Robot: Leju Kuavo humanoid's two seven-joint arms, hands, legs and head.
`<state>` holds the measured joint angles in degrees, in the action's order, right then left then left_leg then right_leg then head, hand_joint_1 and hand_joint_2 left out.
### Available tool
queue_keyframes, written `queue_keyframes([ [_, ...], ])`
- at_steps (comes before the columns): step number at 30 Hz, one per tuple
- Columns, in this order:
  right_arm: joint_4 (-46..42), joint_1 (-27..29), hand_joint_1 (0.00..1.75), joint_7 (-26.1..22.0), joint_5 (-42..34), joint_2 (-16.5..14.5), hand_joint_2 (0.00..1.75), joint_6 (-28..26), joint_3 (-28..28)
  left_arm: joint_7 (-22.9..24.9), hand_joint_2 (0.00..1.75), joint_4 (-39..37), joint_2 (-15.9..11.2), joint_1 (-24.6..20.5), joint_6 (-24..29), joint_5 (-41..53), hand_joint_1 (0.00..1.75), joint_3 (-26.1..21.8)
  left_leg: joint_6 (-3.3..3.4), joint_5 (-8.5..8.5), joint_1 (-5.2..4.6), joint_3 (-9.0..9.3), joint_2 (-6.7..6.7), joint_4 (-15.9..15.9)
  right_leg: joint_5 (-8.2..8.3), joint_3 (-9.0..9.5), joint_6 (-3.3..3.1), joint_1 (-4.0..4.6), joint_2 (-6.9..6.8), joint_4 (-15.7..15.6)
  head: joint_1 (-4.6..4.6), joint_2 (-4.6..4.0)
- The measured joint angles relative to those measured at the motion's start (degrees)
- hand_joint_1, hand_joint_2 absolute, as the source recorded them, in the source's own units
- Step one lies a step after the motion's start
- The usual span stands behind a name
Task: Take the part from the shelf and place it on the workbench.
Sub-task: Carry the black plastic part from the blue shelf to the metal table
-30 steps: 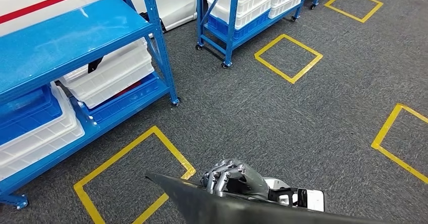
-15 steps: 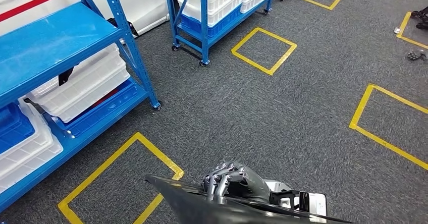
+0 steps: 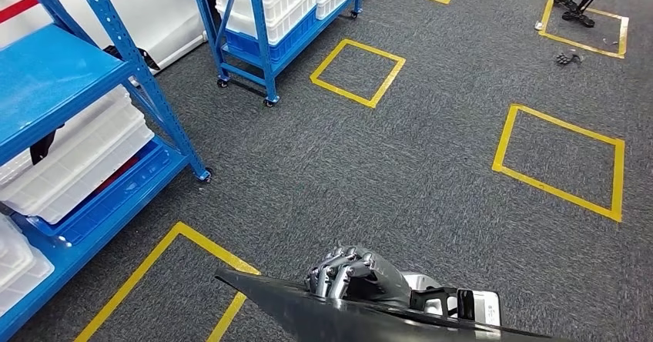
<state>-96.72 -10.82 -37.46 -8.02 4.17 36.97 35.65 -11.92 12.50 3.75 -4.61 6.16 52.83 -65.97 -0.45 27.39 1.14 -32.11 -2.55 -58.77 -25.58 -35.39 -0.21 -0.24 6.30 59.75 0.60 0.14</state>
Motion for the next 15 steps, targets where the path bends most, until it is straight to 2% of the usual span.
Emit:
queue_keyframes([
  [2, 0.0, -0.1, 1.75, 0.0, -0.1, 0.0, 1.75, -0.1, 0.0, 0.0, 1.75, 0.0, 0.0, -0.1, 0.0, 0.0, 0.00, 0.0, 0.80, -0.42, 0.15, 0.26, 1.25, 0.6, -1.44, -1.06, 0.57, 0.06, -2.04, 2.2, 0.28, -0.01],
  [4, 0.0, -0.3, 1.75, 0.0, -0.2, 0.0, 1.75, -0.2, 0.0, 0.0, 1.75, 0.0, -0.1, 0.0, -0.1, 0.0, 0.00, 0.0, 1.17, -0.52, 0.04, 0.35, 2.48, 0.9, -4.90, -4.19, 1.05, -0.09, -4.94, 8.6, 0.60, -0.01],
  [5, 0.1, -0.3, 1.75, 0.0, -0.2, 0.0, 1.75, -0.2, 0.0, 0.0, 1.75, 0.0, -0.2, 0.1, -0.3, 0.0, 0.00, 0.0, 1.20, -0.48, -0.03, 0.33, 3.17, 0.9, -6.43, -6.06, 1.28, -0.26, -5.57, 12.3, 0.65, -0.01],
  [6, 0.1, -0.3, 1.75, 0.0, -0.2, 0.0, 1.75, -0.2, 0.0, 0.0, 1.75, 0.0, -0.3, 0.1, -0.5, 0.0, 0.00, 0.0, 1.20, -0.42, -0.08, 0.33, 3.82, 0.9, -7.11, -7.35, 1.44, -0.42, -5.86, 14.8, 0.64, -0.01],
  [7, 0.2, -0.2, 1.75, 0.0, -0.2, 0.0, 1.75, -0.2, 0.0, 0.0, 1.75, 0.0, -0.4, 0.1, -0.7, 0.0, 0.00, 0.0, 1.16, -0.33, -0.10, 0.37, 4.46, 0.9, -6.81, -7.73, 1.53, -0.54, -6.03, 15.5, 0.65, -0.01],
  [8, 0.2, -0.2, 1.75, 0.0, -0.2, 0.0, 1.75, -0.2, 0.0, -0.1, 1.75, 0.0, -0.5, 0.1, -1.0, 0.0, 0.00, 0.0, 1.08, -0.22, -0.11, 0.48, 5.03, 0.9, -5.33, -6.70, 1.53, -0.60, -6.28, 13.6, 0.65, -0.01],
  [9, 0.3, -0.2, 1.75, 0.0, -0.2, 0.0, 1.75, -0.2, 0.0, -0.1, 1.75, 0.0, -0.5, 0.0, -1.2, 0.0, 0.00, 0.0, 0.94, -0.10, -0.11, 0.65, 5.53, 0.9, -3.35, -4.68, 1.42, -0.59, -6.77, 9.8, 0.66, -0.01],
  [11, 0.3, -0.3, 1.75, 0.1, -0.2, 0.0, 1.75, -0.3, 0.0, -0.2, 1.75, 0.0, -0.5, 0.0, -1.6, -0.1, 0.00, 0.0, 0.48, 0.23, -0.24, 1.02, 6.38, 0.9, -0.72, -0.51, 0.81, -0.11, -8.85, 2.0, 0.63, -0.01],
  [12, 0.3, -0.3, 1.75, 0.1, -0.2, -0.1, 1.75, -0.3, 0.0, -0.3, 1.75, 0.0, -0.6, -0.1, -1.7, -0.1, 0.00, 0.0, 0.18, 0.36, -0.32, 1.14, 6.74, 0.9, -0.36, 0.48, 0.47, 0.19, -9.49, 0.0, 0.63, -0.01],
  [13, 0.3, -0.3, 1.75, 0.1, -0.1, -0.2, 1.75, -0.3, 0.0, -0.3, 1.75, 0.0, -0.6, -0.1, -1.8, -0.1, 0.00, 0.0, -0.15, 0.45, -0.40, 1.24, 7.14, 1.0, -0.50, 0.72, 0.15, 0.49, -9.73, -0.7, 0.61, -0.01],
  [15, 0.3, -0.3, 1.75, 0.0, 0.1, -0.3, 1.75, -0.3, 0.0, -0.4, 1.75, 0.0, -0.6, -0.1, -1.7, 0.0, 0.00, 0.0, -0.83, 0.64, -0.37, 1.45, 7.82, 1.1, -0.22, 0.65, -0.48, 0.50, -8.56, -1.0, 0.61, -0.01],
])
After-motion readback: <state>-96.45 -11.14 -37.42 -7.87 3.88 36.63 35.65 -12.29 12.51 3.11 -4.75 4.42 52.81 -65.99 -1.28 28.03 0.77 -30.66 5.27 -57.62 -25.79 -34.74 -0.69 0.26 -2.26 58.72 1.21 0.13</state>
